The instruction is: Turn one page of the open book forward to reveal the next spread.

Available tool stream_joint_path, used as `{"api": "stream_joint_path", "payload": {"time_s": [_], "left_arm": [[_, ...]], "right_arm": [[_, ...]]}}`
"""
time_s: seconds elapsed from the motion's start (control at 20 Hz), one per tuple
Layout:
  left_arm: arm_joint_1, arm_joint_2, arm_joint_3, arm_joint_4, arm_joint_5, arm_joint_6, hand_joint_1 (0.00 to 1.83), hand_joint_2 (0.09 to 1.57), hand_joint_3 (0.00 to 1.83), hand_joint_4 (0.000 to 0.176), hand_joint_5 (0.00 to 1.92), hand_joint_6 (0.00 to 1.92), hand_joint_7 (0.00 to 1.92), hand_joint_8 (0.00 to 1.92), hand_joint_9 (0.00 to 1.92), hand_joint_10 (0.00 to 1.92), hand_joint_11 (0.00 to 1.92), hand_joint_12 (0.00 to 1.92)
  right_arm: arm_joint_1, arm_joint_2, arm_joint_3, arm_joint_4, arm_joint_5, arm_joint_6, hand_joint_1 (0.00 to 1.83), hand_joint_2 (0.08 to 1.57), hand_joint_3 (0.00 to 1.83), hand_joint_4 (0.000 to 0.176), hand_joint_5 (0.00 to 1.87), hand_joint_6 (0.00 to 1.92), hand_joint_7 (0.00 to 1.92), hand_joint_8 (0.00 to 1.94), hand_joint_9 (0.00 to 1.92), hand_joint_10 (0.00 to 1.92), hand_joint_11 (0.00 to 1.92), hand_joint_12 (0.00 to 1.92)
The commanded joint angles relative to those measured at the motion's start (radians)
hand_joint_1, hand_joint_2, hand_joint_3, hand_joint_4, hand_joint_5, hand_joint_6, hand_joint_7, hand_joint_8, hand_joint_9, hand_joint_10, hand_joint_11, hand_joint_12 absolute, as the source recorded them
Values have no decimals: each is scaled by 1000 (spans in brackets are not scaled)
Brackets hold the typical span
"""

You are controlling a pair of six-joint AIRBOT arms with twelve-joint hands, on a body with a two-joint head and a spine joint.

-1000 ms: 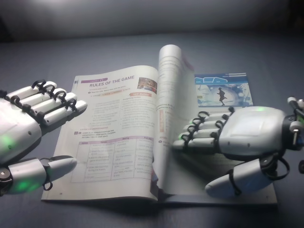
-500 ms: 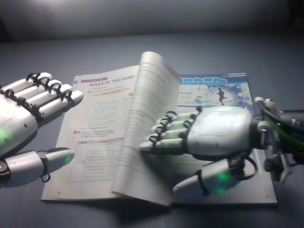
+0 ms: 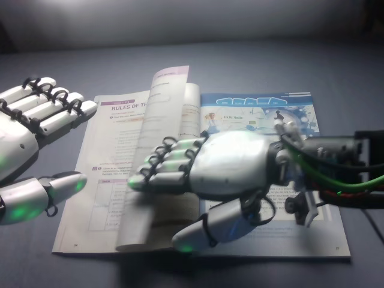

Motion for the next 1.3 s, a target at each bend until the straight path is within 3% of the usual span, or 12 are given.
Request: {"api": "stream_joint_path", "payload": {"time_s": [0.0,0.3,0.5,0.6,0.75,1.0,1.05,1.1,1.15,1.2,1.25], "left_arm": [[-12,12,5,0,-128,1,0,1393,5,0,179,8,223,9,216,10,153,40],[-16,31,13,-11,-141,1,0,1379,0,0,144,4,162,2,161,1,119,27],[-17,35,16,-10,-149,1,0,1352,0,0,157,7,174,5,171,4,130,32],[-20,35,20,-10,-152,1,0,1355,0,0,156,5,175,4,160,0,113,25],[-26,36,24,-11,-160,1,0,1351,0,0,161,5,188,7,168,5,126,32],[-39,35,29,-10,-161,2,0,1354,0,0,161,3,187,4,164,4,114,31],[-40,35,31,-10,-162,2,0,1346,0,0,156,0,187,3,170,7,127,37],[-40,35,33,-10,-165,2,0,1340,0,0,155,0,187,3,171,6,131,40],[-42,36,35,-10,-166,2,0,1356,0,0,158,1,187,2,167,4,127,39],[-43,36,36,-10,-167,2,0,1373,7,0,151,0,177,0,159,1,129,40],[-45,37,38,-11,-169,2,0,1384,12,0,152,1,176,0,157,0,135,44]], "right_arm": [[12,-3,0,25,95,2,0,1261,0,0,21,8,46,7,31,4,0,0],[13,-57,-1,-66,111,2,0,1227,0,0,235,5,286,7,244,8,122,44],[14,-126,74,-45,98,2,0,1235,2,0,217,0,261,0,214,0,85,25],[20,-146,104,-40,78,2,0,1236,2,0,293,9,330,7,275,6,147,48],[36,-175,150,-27,39,2,0,1329,11,0,325,1,361,2,287,0,144,57],[63,-225,192,-25,17,2,0,1348,11,0,232,0,213,0,178,0,117,53],[69,-231,190,-39,21,2,183,1339,3,0,327,8,321,10,279,12,184,98],[75,-236,180,-71,27,2,179,1342,4,0,307,1,304,3,250,3,146,90],[78,-236,171,-90,29,2,35,1354,9,0,249,4,280,0,214,1,98,76],[82,-236,158,-119,33,2,6,1346,2,0,310,0,294,0,216,0,103,110],[91,-236,135,-162,41,2,0,1309,12,0,361,2,326,6,272,3,128,335]]}}
